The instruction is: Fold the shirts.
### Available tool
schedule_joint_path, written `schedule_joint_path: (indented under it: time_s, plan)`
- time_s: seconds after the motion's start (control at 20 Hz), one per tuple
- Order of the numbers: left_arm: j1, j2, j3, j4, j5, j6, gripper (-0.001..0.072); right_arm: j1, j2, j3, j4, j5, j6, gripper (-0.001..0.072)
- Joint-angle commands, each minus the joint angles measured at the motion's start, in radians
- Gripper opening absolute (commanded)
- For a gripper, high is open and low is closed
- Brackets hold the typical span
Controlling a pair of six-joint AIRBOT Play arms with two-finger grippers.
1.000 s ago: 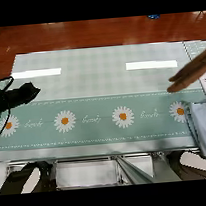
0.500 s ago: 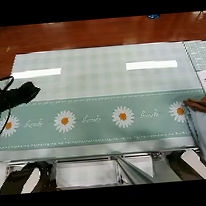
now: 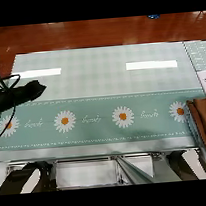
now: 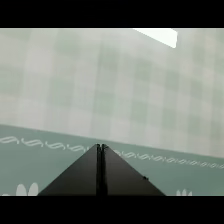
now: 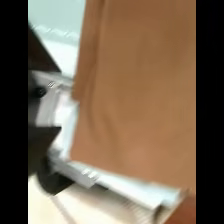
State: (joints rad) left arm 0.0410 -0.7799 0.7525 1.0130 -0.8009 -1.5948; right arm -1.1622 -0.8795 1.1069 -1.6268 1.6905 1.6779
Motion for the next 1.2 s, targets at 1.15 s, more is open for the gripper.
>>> schedule_joint_path:
  time_s: [1.15]
  plan:
    - [-0.297, -0.511, 0.517, 0.457, -0.300, -0.068, 0.0019, 1.346, -0.519, 0.219, 0.020, -0.436, 0.004, 0.0027]
